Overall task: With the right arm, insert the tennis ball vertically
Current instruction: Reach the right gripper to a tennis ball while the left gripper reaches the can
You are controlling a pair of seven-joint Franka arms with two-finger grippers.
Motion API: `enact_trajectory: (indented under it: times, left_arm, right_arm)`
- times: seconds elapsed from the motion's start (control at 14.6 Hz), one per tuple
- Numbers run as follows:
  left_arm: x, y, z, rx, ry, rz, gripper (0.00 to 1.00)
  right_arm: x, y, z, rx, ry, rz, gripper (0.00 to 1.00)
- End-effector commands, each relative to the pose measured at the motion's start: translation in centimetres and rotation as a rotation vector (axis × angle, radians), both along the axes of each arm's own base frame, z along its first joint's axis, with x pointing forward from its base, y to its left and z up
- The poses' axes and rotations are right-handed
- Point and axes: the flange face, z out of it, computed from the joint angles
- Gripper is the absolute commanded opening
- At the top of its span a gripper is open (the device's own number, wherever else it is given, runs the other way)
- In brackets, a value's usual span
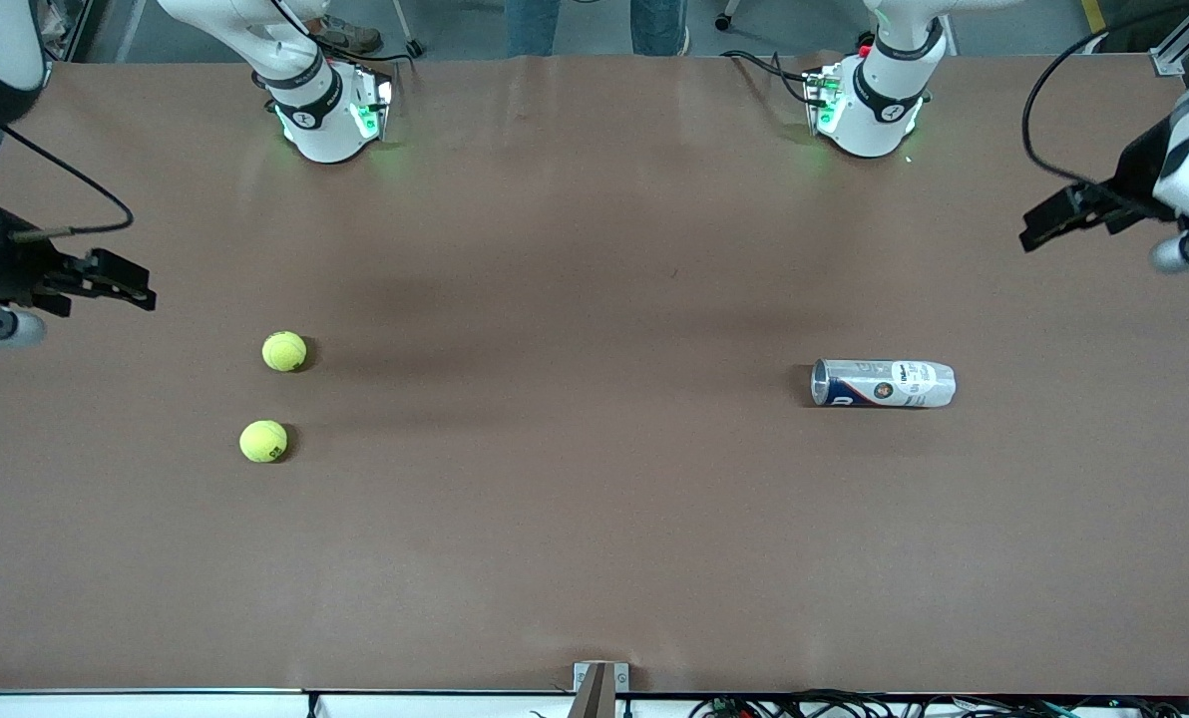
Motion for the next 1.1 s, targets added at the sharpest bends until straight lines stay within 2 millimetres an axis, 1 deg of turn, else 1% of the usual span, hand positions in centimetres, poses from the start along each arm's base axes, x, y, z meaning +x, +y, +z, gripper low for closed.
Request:
enact_trajectory:
  times: [0.0,0.07,0.14,0.21,0.27,0.34,0.41,0.55,0.76,0.82,1.03]
  left_arm:
    - [0.0,-1.8,-5.6,0.081,-0.012,0.101,1.0]
    - [0.0,-1.8,-7.8,0.089,-0.021,0.15,1.0]
    - [-0.1,-1.8,-10.2,0.09,-0.032,0.203,1.0]
    - [-0.2,-1.6,-12.3,0.093,-0.034,0.268,1.0]
    - [-0.3,-1.6,-14.4,0.099,-0.023,0.322,1.0]
    - [-0.2,-1.7,-15.7,0.098,-0.033,0.381,1.0]
    - [0.2,-1.9,-18.2,0.105,-0.021,0.467,1.0]
    - [1.4,-2.5,-21.3,0.107,-0.027,0.636,1.0]
    - [2.8,-2.6,-25.7,0.107,-0.027,0.831,1.0]
    - [3.2,-2.5,-27.0,0.106,-0.029,0.873,1.0]
    - [3.6,-2.7,-30.1,0.158,-0.048,0.967,1.0]
  right_arm:
    - [1.5,-0.3,-2.5,-0.012,0.02,-0.008,1.0]
    - [1.6,-0.4,-2.8,-0.012,0.023,-0.01,1.0]
    - [2.1,-0.4,-3.8,-0.012,0.025,-0.01,1.0]
    - [2.8,-0.4,-5.4,-0.013,0.041,-0.01,1.0]
    - [3.0,-0.4,-5.7,-0.014,0.042,-0.009,1.0]
    - [3.2,-0.7,-6.0,-0.013,0.039,-0.014,1.0]
    - [3.6,-0.8,-6.6,-0.014,0.026,-0.016,1.0]
    - [3.9,-0.8,-7.0,-0.015,0.02,-0.014,1.0]
    - [5.0,-0.8,-9.8,-0.016,0.04,-0.013,1.0]
    - [5.0,-0.8,-9.9,-0.018,0.042,-0.013,1.0]
    - [5.6,-1.2,-11.9,-0.021,0.066,-0.02,1.0]
